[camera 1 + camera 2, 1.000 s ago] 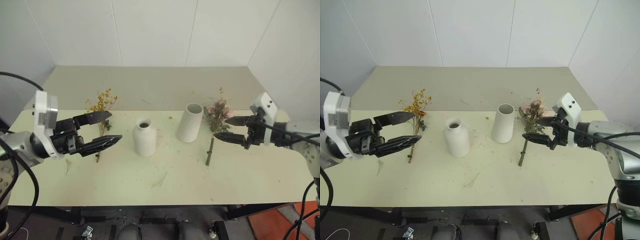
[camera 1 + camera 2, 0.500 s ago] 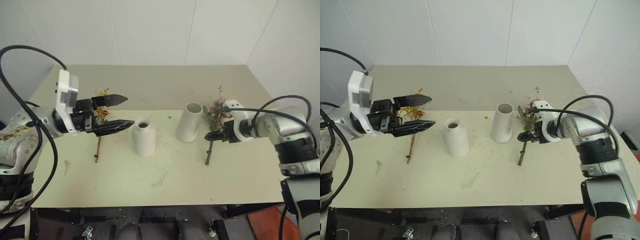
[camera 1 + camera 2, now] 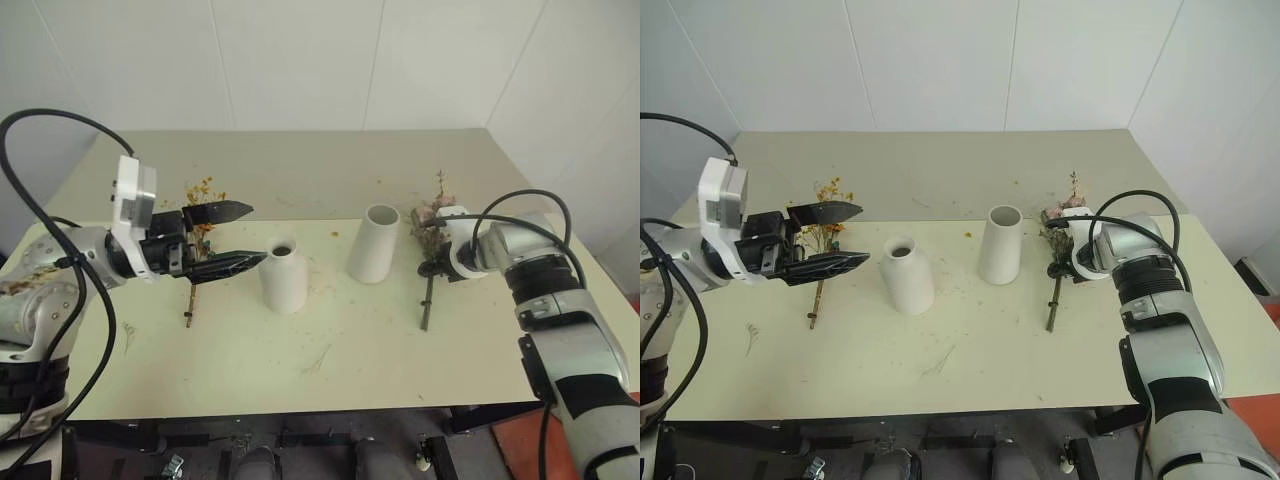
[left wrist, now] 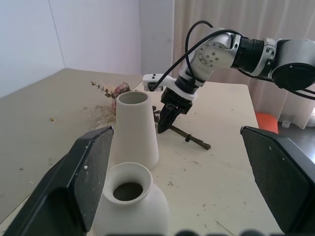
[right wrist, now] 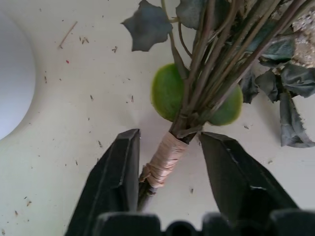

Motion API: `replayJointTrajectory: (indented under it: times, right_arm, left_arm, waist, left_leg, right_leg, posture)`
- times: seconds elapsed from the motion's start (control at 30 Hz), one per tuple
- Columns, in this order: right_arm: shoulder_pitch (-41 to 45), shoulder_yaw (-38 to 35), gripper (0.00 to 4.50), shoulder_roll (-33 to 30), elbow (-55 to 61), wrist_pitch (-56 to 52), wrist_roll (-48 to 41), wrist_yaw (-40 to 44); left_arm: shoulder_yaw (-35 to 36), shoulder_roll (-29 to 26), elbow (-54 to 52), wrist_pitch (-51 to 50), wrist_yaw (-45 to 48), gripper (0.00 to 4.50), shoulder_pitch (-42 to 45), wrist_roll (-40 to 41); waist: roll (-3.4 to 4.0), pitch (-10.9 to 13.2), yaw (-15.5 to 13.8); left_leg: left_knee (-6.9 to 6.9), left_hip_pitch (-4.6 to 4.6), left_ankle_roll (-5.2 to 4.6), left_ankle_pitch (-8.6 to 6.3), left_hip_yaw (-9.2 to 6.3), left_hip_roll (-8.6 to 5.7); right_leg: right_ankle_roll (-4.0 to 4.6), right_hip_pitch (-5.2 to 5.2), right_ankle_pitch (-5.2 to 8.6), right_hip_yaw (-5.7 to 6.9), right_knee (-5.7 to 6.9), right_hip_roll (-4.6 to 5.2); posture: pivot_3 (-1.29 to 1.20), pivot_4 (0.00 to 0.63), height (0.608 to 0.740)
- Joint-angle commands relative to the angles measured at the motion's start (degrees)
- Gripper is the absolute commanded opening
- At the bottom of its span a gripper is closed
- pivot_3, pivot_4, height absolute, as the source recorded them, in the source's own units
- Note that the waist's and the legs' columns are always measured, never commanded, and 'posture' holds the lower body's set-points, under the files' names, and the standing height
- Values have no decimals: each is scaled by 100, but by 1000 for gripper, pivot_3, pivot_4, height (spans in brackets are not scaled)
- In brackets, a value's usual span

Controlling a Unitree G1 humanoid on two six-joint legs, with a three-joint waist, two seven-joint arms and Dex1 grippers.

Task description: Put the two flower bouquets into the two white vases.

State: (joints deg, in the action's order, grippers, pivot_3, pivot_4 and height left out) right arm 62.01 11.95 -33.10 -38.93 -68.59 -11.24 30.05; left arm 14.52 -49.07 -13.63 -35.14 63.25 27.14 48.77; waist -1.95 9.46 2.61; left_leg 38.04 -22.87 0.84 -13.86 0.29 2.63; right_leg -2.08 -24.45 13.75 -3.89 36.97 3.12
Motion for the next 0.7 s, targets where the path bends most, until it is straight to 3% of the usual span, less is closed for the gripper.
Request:
replayJointTrajectory:
  times: [0.03,0.13,0.27,0.5,0.7]
  right_arm:
    - [127,-317,1141,-116,37,94,116,-60]
    - [131,-617,254,-145,54,34,154,-264]
    - [151,-1564,248,-156,170,459,61,-902]
    - [-209,-3387,248,281,2372,2065,-967,-1100]
    - [-418,-3614,248,882,3801,2123,-1831,-951]
  left_arm:
    - [323,-114,-249,10,-43,4500,-72,118]
    - [425,-143,-305,-18,-82,4500,-169,159]
    - [625,-184,-451,-100,-166,4500,-359,274]
    - [1031,-359,-697,-317,-275,4500,-749,515]
    - [1162,-446,-812,-437,-366,4500,-848,666]
  waist:
    - [0,0,0]
    - [0,0,0]
    - [1,1,-4]
    - [14,10,10]
    - [16,10,11]
  left_leg:
    - [0,0,0,0,0,0]
    - [0,0,0,0,0,0]
    - [-1,-2,0,0,0,-1]
    - [-3,-4,0,0,-2,2]
    - [-4,6,0,0,-4,5]
  right_leg:
    - [0,0,0,0,0,0]
    - [0,0,0,0,0,0]
    - [0,-2,0,0,-1,1]
    - [-1,-5,0,0,0,-1]
    - [0,2,-1,2,8,-2]
  posture:
    - [0,150,740]
    - [0,150,740]
    - [0,150,740]
    - [0,150,740]
    - [0,150,740]
